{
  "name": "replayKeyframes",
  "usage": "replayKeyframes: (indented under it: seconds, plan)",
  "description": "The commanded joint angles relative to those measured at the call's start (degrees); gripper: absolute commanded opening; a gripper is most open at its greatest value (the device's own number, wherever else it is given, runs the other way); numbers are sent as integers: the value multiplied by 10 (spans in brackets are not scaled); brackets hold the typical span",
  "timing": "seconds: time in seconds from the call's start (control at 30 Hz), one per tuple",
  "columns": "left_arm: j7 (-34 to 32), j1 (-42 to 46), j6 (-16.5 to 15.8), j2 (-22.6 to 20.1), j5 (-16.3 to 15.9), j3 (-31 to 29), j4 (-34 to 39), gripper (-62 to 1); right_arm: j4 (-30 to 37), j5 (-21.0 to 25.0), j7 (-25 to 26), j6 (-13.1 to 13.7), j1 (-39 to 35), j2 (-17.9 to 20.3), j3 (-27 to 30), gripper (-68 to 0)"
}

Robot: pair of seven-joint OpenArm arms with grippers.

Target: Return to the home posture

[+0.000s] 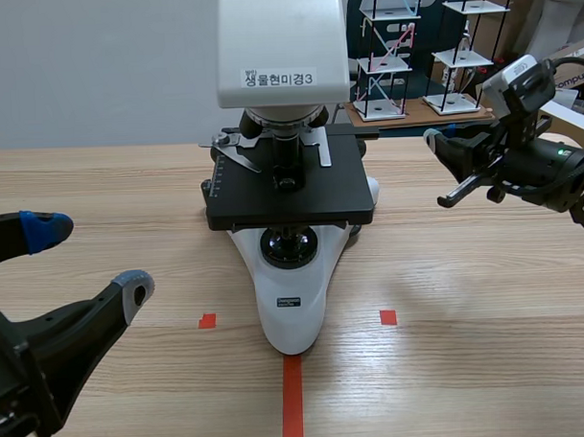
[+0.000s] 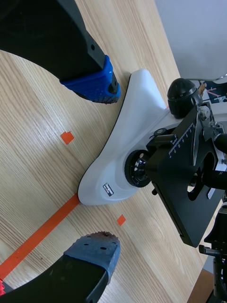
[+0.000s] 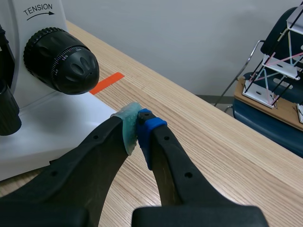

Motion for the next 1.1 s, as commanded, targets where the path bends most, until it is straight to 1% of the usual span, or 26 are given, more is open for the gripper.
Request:
replayKeyframes:
  seconds: [0.0,0.93,1.0,1.07]
  plan:
    - [-10,4,0,3,-5,-4,7,-41,10,10,11,-2,5,6,4,-673]
    - [-10,4,0,3,-5,-4,7,-41,10,10,11,-4,5,6,4,-673]
    - [-10,4,0,3,-5,-4,7,-41,10,10,12,-9,3,6,4,-672]
    - [-10,4,0,3,-5,-4,7,-41,11,10,21,-15,-3,6,4,-652]
